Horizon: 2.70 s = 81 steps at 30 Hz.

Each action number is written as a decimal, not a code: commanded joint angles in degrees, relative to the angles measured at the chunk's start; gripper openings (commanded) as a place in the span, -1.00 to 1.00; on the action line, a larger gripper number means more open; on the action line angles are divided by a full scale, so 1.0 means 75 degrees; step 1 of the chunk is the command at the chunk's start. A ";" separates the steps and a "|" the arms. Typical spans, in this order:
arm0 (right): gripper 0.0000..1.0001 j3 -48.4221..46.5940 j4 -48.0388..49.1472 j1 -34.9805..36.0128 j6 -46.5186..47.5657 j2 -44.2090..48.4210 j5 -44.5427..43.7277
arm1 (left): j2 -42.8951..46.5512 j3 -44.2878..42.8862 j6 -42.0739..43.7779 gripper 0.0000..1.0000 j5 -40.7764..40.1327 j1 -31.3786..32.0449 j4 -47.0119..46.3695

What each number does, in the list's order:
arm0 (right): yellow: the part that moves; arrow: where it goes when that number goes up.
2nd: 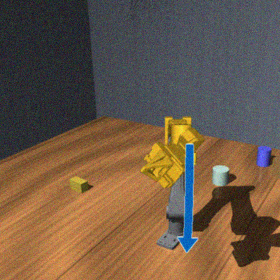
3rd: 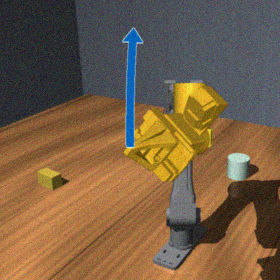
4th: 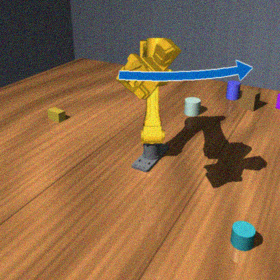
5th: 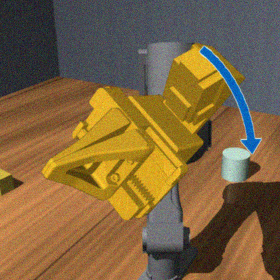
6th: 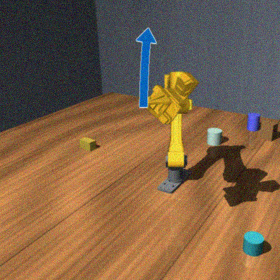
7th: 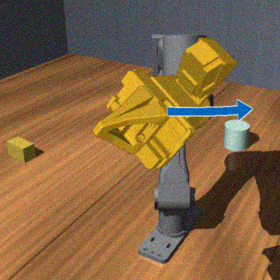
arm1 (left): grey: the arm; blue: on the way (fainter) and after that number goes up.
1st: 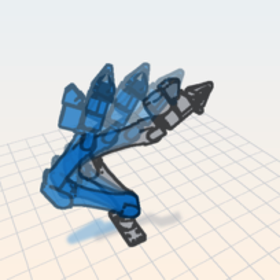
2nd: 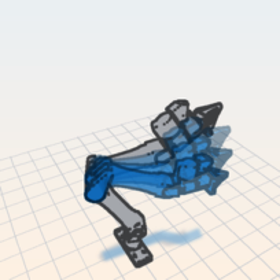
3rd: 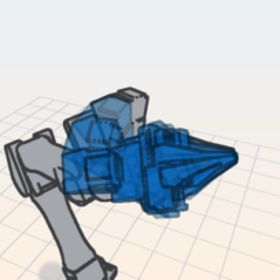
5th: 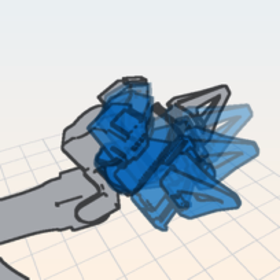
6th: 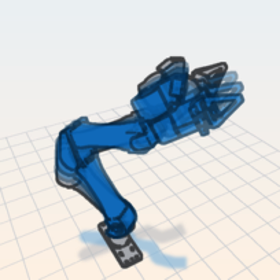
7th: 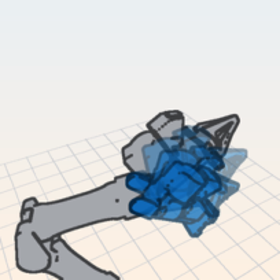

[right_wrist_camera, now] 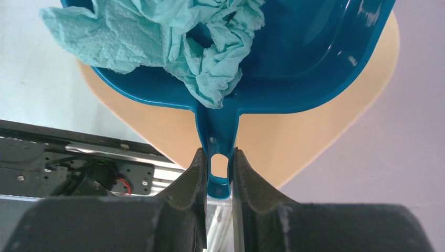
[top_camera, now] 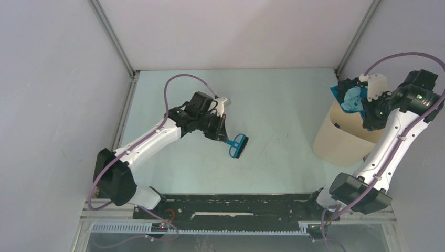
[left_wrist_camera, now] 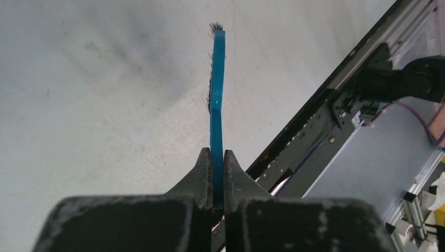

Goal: Sweep away the paper scraps from the table

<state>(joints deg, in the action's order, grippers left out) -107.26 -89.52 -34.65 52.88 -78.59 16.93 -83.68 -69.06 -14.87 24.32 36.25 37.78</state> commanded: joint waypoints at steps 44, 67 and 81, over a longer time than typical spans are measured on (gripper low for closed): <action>-1.00 0.3332 0.5940 0.1456 0.6831 0.1207 -0.7333 | 0.0892 0.0499 -0.0923 -1.00 0.1079 -0.0061 -0.1768; -1.00 0.0694 0.3741 0.2324 0.4107 0.0694 -0.5963 | 0.0784 0.0454 -0.0934 -1.00 0.1047 -0.0164 -0.1661; -1.00 0.0929 0.1173 0.6962 -0.0738 0.0294 -0.3059 | 0.0531 0.0116 -0.0589 -1.00 0.0020 -0.0248 -0.0573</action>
<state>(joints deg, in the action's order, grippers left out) -106.32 -76.12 14.63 59.79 -75.24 -18.09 -78.70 -64.75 -21.15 29.67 34.96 28.62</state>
